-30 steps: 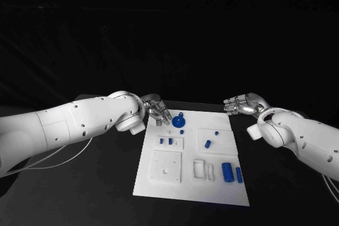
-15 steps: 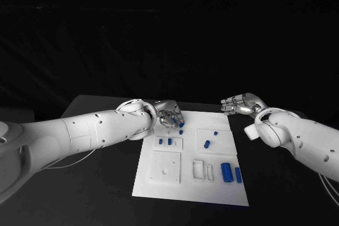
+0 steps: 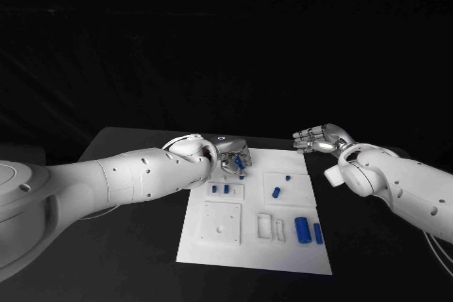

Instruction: Assemble the parts on the task board

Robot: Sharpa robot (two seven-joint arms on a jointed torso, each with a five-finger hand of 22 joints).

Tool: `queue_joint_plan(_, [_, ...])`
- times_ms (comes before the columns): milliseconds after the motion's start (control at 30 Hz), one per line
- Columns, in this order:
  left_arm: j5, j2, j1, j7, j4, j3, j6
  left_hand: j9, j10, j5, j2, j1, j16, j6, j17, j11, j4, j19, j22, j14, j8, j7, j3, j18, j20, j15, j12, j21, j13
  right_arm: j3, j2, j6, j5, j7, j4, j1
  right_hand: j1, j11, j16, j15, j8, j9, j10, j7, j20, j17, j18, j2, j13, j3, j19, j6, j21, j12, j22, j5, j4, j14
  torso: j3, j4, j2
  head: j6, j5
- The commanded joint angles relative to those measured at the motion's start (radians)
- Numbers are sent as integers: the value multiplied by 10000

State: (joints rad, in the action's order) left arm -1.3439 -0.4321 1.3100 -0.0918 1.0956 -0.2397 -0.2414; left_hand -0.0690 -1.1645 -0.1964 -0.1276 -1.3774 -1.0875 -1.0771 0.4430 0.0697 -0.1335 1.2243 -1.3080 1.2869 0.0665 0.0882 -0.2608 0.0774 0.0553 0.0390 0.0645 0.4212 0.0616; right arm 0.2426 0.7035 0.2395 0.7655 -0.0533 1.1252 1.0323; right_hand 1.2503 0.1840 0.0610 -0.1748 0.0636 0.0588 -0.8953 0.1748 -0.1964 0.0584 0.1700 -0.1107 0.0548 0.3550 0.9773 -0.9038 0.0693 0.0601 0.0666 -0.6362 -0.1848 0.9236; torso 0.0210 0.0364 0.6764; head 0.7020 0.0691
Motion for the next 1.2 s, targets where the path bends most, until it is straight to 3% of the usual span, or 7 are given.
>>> queue_joint_plan(33, [-846, 82, -27, 117, -116, 4, 361, -3, 91, 295, -34, 45, 62, 95, -112, 17, 105, -87, -171, -43, -19, -48, 169, 155, -63, -95, -42, -66, -3, 4, -1, -45, 75, -135, 39, -4, -35, -31, -41, -16, -57, -11, -15, 31, 14, -15, 41, -41, -12, -37, -27, -49, 23, -63, -13, -33, 4, -19, -8, 4, 9, 11, -12])
queue_joint_plan(133, [-951, 124, -42, 157, -166, 4, 514, -4, 67, 277, 24, -195, -26, 178, -431, 22, 390, -35, -177, -62, -21, -20, 604, 177, -95, -110, -42, -229, -2, 4, 0, -37, 75, -135, 53, -4, -34, -31, -42, -13, -58, -12, -19, 31, 14, -16, 40, -47, -12, -51, -29, -46, 22, -62, -14, -35, 9, -20, -4, 9, 3, 26, -30])
queue_joint_plan(267, [-1050, 159, -52, 233, -166, 4, 730, -4, -222, 256, 45, -242, -122, 155, -549, -32, 524, 8, -191, -60, -18, 34, 650, 167, -84, -97, -42, -274, -4, 4, -2, -30, 76, -138, 72, -4, -34, -31, -42, -13, -58, -12, -19, 31, 14, -16, 40, -47, -12, -51, -29, -46, 22, -62, -14, -35, 9, -20, -1, 11, -1, 43, -39])
queue_joint_plan(800, [-1367, 315, -200, 471, -379, 5, 985, 8, -474, 93, 127, -303, -304, -148, -672, -59, 561, 34, -215, -30, -21, 160, 254, 193, -75, -98, -42, -163, -7, 5, 0, -29, 76, -136, 108, -3, -34, -31, -42, -13, -58, -12, -19, 31, 14, -16, 40, -47, -12, -51, -29, -46, 22, -62, -14, -35, 9, -20, 1, 15, 0, 91, -80])
queue_joint_plan(1200, [-1404, 342, -239, 494, -427, 6, 1081, 5, -818, 12, 376, -291, -456, -484, -696, -147, 513, 0, -217, 45, -18, 147, -59, 223, -48, -67, -39, 124, -4, 5, -18, -36, 76, -141, 100, -3, -34, -31, -42, -13, -58, -12, -19, 31, 14, -16, 40, -47, -12, -51, -29, -46, 22, -62, -14, -35, 9, -20, -11, 26, -17, 122, -89])
